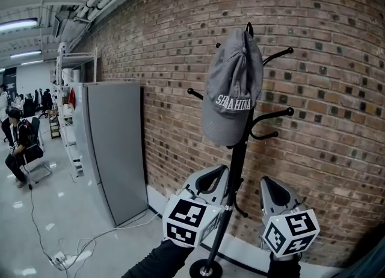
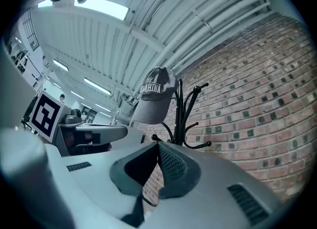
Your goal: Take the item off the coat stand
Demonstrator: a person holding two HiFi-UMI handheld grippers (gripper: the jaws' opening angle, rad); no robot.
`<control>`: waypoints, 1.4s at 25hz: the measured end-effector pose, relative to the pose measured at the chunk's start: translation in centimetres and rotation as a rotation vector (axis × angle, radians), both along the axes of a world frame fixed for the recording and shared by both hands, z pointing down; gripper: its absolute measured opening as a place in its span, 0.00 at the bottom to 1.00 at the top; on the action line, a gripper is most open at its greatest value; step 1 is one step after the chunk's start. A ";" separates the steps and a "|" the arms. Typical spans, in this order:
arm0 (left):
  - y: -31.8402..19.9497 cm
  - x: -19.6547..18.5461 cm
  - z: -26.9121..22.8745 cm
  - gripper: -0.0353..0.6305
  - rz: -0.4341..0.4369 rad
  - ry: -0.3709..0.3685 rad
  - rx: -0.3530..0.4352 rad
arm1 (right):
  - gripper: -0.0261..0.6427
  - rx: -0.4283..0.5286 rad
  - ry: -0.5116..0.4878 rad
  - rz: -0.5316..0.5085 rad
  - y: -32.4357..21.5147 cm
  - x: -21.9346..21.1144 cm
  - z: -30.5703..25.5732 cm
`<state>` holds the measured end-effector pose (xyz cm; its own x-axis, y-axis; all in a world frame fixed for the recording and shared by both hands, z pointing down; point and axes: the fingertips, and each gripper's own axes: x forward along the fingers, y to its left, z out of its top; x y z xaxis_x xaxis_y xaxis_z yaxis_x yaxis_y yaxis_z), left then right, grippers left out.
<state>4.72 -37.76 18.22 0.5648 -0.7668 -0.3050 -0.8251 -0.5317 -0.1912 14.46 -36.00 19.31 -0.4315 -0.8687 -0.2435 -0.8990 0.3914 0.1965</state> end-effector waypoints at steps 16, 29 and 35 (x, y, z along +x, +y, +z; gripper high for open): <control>0.1 -5.9 -1.9 0.06 -0.227 0.017 0.038 | 0.05 0.004 0.028 -0.188 -2.4 -5.6 -1.3; 0.3 -4.4 -10.4 0.37 -0.137 0.002 0.153 | 0.05 -0.006 0.048 -0.236 -2.6 -6.7 -1.2; -0.7 -1.8 -15.7 0.45 -0.141 -0.065 0.215 | 0.05 -0.013 0.055 -0.236 -3.1 -6.4 -0.9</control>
